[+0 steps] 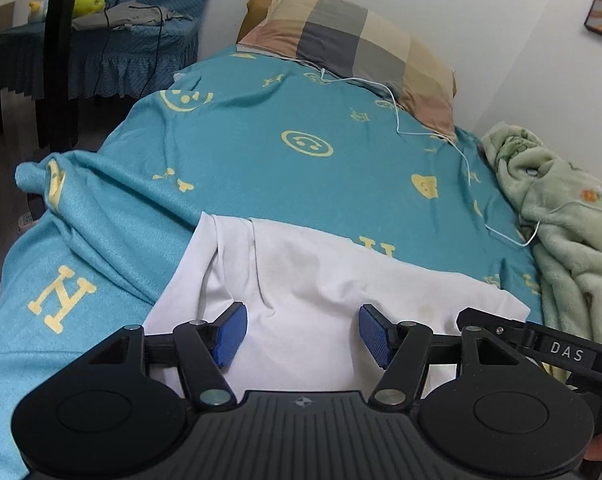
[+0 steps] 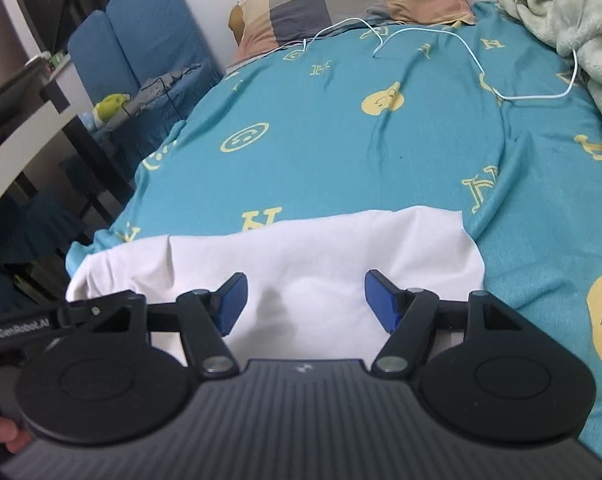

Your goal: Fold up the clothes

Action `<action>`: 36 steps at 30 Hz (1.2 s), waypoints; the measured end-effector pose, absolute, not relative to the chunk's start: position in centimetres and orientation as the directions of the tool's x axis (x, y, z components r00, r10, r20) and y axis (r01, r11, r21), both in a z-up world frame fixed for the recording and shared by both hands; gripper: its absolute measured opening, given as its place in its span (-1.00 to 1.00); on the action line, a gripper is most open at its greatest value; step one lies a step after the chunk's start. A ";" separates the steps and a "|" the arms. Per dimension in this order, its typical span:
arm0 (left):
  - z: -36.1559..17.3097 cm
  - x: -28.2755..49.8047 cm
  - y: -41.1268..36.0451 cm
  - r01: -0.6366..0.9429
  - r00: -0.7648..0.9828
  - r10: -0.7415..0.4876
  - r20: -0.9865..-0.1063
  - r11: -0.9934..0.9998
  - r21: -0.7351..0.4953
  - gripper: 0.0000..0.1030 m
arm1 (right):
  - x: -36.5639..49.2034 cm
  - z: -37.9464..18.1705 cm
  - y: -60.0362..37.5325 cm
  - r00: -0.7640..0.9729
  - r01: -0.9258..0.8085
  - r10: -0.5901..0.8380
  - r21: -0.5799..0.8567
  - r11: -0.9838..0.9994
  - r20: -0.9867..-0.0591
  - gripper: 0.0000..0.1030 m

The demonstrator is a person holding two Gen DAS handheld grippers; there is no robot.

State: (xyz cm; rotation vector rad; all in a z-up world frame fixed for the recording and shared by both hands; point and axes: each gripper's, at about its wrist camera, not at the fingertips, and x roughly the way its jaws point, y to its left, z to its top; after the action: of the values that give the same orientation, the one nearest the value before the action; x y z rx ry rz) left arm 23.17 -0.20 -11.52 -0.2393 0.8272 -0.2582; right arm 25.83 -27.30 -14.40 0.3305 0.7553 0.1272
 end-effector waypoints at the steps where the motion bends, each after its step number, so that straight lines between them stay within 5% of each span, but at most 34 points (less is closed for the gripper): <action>1: -11.3 22.9 -0.2 0.136 0.650 -0.318 -0.691 0.942 -0.305 0.25 | 25.6 -14.2 -27.4 0.727 0.007 0.229 0.341 0.940 -0.647 0.31; 11: -7.6 16.7 -0.6 0.199 0.687 -0.326 -0.650 0.944 -0.263 0.25 | 20.2 -11.0 -27.4 0.771 0.008 0.207 0.334 0.943 -0.602 0.30; 23: -9.1 14.6 -1.3 0.184 0.652 -0.275 -0.707 0.962 -0.204 0.25 | 18.4 -12.0 -26.5 0.699 0.019 0.184 0.274 0.961 -0.691 0.30; 32: -8.2 13.7 1.7 0.041 0.600 -0.401 -0.692 0.879 -0.475 0.29 | 19.3 -13.2 -27.5 0.660 0.108 0.221 0.381 0.918 -0.719 0.29; 34: -7.7 12.5 2.4 0.014 0.597 -0.477 -0.645 0.810 -0.586 0.55 | 19.1 -12.8 -28.3 0.664 0.145 0.227 0.420 0.896 -0.713 0.30; 36: -8.4 11.5 2.9 -0.025 0.569 -0.575 -0.588 0.702 -0.711 0.56 | 18.9 -12.3 -29.0 0.669 0.176 0.229 0.450 0.875 -0.707 0.31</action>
State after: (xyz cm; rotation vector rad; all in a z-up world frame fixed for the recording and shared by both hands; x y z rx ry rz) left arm 11.51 2.94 -8.36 -0.7401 0.9224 -0.3597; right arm 18.87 -28.98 -12.33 0.5194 0.8471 0.0310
